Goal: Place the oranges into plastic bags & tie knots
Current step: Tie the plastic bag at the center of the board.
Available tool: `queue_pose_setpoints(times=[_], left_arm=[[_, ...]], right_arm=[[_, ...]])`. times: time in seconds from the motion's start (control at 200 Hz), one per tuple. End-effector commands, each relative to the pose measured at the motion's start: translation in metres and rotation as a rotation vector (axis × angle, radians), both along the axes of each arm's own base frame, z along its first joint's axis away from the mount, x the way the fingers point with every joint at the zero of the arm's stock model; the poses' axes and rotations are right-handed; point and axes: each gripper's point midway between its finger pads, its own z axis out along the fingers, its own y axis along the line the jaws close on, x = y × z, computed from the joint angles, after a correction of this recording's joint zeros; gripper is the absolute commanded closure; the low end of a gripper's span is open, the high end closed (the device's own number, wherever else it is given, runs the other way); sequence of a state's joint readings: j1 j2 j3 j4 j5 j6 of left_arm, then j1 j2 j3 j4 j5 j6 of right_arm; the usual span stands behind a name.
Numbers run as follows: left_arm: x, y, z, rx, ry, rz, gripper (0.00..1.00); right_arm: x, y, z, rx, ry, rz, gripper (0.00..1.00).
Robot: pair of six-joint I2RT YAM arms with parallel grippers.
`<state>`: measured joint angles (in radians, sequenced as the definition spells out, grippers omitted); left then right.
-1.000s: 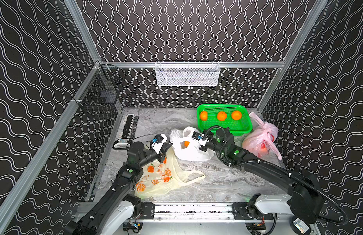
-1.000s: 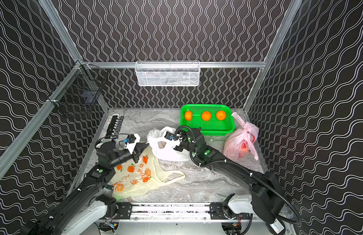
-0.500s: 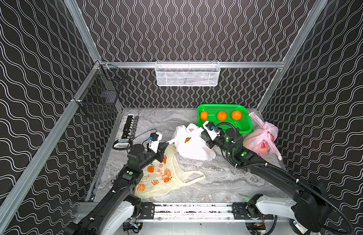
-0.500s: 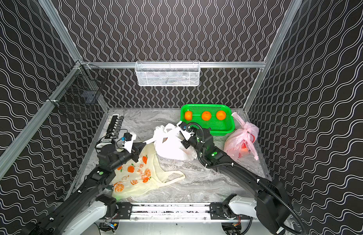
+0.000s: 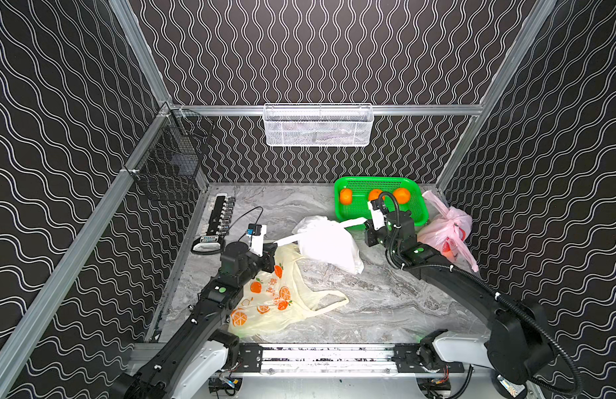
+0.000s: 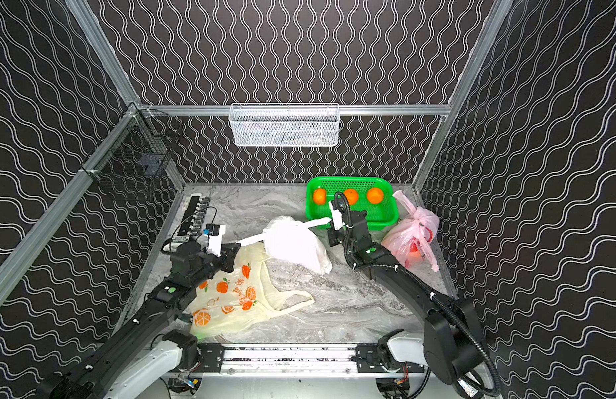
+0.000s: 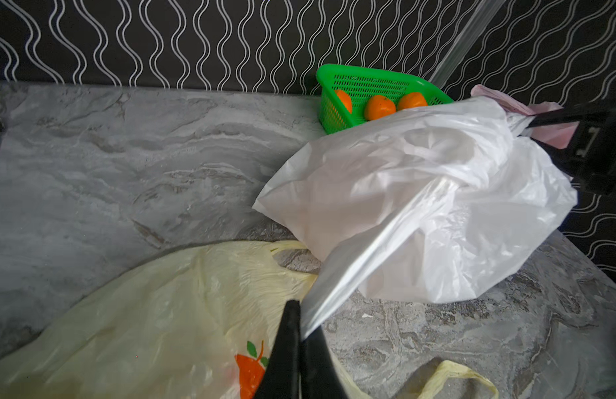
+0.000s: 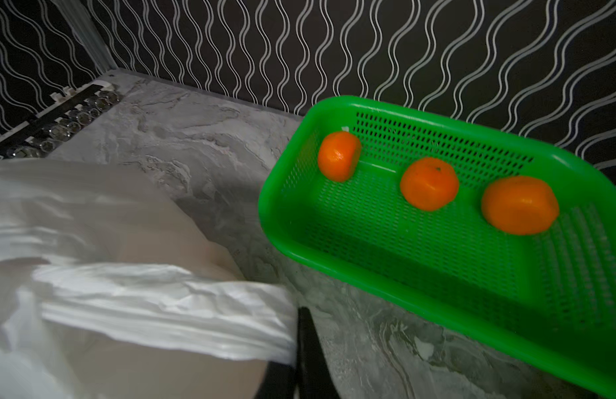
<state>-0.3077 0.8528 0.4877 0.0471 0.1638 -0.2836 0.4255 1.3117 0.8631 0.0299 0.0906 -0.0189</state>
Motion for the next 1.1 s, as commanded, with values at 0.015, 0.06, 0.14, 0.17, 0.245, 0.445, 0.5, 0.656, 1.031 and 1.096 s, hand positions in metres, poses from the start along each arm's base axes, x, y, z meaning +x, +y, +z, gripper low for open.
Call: queue_pose_setpoints(times=[0.015, 0.06, 0.14, 0.17, 0.245, 0.445, 0.5, 0.656, 1.031, 1.096], left_arm=[[0.002, 0.041, -0.031, 0.064, 0.129, 0.219, 1.0], [0.002, 0.041, -0.033, 0.06, 0.137, 0.213, 1.0], [0.005, 0.028, -0.025, 0.031, 0.106, 0.135, 1.0], [0.008, 0.019, -0.017, 0.02, 0.083, 0.086, 1.0], [0.01, 0.004, 0.009, 0.006, 0.039, -0.006, 0.4], [0.014, 0.016, 0.064, 0.11, -0.018, 0.024, 0.01], [0.016, 0.021, 0.071, 0.142, 0.016, 0.046, 0.01], [0.031, 0.02, 0.074, 0.154, 0.121, 0.06, 0.01], [0.058, 0.028, 0.048, -0.148, 0.293, 0.085, 0.01], [0.056, 0.044, 0.043, -0.22, 0.306, 0.119, 0.01]], right_arm=[[0.004, -0.038, -0.016, -0.025, 0.076, -0.195, 1.0], [0.004, -0.039, -0.018, -0.027, 0.09, -0.194, 1.0], [0.002, -0.031, -0.02, -0.035, 0.099, -0.133, 1.0], [0.0, -0.023, -0.018, -0.04, 0.091, -0.074, 1.0], [-0.011, -0.003, -0.006, -0.044, 0.062, 0.089, 0.55], [-0.039, -0.015, 0.053, -0.021, -0.172, 0.105, 0.01], [-0.048, -0.02, 0.077, 0.033, -0.228, 0.082, 0.01], [-0.071, 0.01, 0.115, 0.109, -0.265, 0.266, 0.01], [-0.06, 0.153, 0.042, -0.201, 0.116, 0.522, 0.01], [-0.058, 0.163, 0.025, -0.254, 0.165, 0.512, 0.01]])
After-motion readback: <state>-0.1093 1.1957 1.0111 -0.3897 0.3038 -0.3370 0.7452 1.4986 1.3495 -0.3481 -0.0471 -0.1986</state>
